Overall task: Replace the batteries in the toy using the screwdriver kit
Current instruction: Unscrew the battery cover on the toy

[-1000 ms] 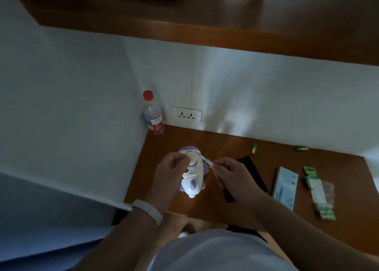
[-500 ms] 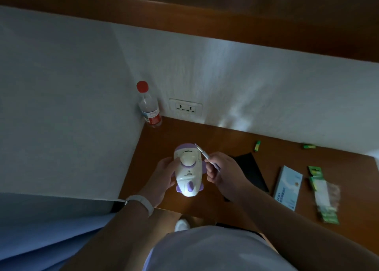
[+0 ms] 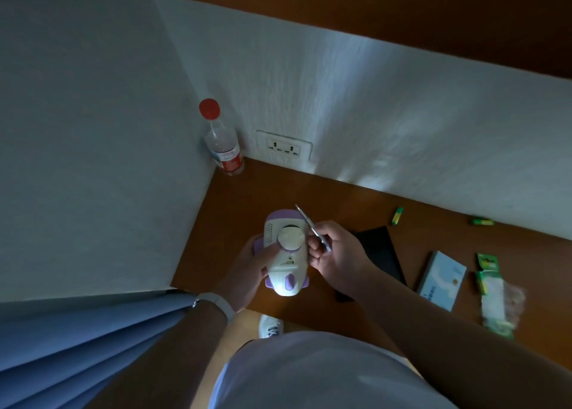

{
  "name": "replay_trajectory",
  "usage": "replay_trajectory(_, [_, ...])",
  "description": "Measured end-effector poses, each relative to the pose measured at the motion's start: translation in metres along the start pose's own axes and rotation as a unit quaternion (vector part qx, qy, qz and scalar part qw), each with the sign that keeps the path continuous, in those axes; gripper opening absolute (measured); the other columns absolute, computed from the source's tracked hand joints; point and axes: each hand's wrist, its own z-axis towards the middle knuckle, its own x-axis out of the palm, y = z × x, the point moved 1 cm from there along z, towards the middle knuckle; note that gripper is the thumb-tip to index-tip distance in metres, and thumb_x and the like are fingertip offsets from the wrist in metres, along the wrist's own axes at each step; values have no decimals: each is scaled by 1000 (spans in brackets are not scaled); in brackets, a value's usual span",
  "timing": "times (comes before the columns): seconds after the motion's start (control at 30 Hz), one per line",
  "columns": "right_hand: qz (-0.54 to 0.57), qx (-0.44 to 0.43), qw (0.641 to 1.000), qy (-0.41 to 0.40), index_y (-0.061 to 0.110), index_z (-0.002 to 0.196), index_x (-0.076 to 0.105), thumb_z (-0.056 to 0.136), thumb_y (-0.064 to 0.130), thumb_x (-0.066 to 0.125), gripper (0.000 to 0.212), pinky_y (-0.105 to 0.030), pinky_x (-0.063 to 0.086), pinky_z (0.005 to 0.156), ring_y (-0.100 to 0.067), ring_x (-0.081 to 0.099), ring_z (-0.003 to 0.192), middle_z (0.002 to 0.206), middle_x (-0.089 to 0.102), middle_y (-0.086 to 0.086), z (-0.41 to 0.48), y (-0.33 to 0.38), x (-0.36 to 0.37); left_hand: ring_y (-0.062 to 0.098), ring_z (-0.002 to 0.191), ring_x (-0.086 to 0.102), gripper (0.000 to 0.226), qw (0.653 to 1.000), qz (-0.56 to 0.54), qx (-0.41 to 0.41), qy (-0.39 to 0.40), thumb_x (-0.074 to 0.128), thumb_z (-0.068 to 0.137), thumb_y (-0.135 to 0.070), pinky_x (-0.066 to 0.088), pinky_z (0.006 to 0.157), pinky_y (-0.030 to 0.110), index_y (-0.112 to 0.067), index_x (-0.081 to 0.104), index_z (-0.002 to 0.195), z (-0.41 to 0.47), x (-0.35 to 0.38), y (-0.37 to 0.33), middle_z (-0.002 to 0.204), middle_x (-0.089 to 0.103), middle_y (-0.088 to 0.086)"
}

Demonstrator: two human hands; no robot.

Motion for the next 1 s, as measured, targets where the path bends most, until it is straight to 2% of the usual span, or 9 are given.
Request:
replay_trajectory(0.17, [8,-7,1000,-2,11,68,47,90,9,49,22,-28,33,56,-14,32,53,61,38,-4,-9,1,5,29,90,74,30,996,-61,47,45,64,88,-30,62,67,43,-21,72,116,-2,8,0,105,75,14])
replay_trajectory(0.27, [16,-29,999,12,11,68,47,89,10,49,22,-28,35,55,-14,34,53,61,40,-4,-19,7,8,43,102,68,60,996,-77,52,-2,65,86,-29,59,76,55,-3,50,138,-11,17,-12,123,63,32])
replay_trajectory(0.37, [20,-52,998,27,10,66,48,87,11,50,21,-28,37,54,-14,35,53,62,40,-5,-31,16,14,58,119,55,69,996,-73,59,-13,64,85,-31,43,94,79,0,41,143,-19,22,-25,132,56,36])
replay_trajectory(0.43, [19,-72,997,34,12,62,54,87,12,50,25,-27,37,53,-14,35,51,62,41,-5,-43,23,19,61,123,50,72,995,-73,64,-12,64,86,-35,35,96,84,0,41,144,-29,25,-40,134,53,38])
replay_trajectory(0.57, [3,-111,993,46,14,65,54,93,14,48,28,-25,35,49,-14,34,50,60,43,-4,-76,37,33,62,113,55,64,990,-49,131,31,54,94,-40,43,87,79,2,45,141,-47,28,-64,128,55,42])
replay_trajectory(0.73, [-134,-200,969,52,19,69,65,92,20,53,26,-27,31,50,-13,34,49,59,42,0,-127,47,49,47,114,64,88,980,-37,196,-6,76,77,-56,47,93,75,-6,46,143,-77,31,-92,128,65,25])
replay_trajectory(0.83, [-232,-268,935,28,28,63,64,95,20,53,35,-27,32,50,-12,33,47,56,40,1,-153,50,59,44,116,65,79,971,-45,236,-21,71,80,-48,48,95,73,-6,48,143,-90,30,-104,130,65,23])
replay_trajectory(0.93, [-321,-310,895,-19,28,72,69,94,23,59,24,-32,31,52,-16,34,49,52,42,4,-176,52,65,45,117,64,81,959,-50,276,-26,72,78,-47,49,94,72,-4,49,143,-105,32,-119,131,64,26])
replay_trajectory(1.0, [-377,-343,860,-39,31,80,71,95,21,60,21,-25,32,46,-14,36,48,50,45,8,-191,51,69,45,115,65,85,953,-42,299,-35,73,74,-49,51,92,71,-5,49,143,-116,33,-128,131,64,25])
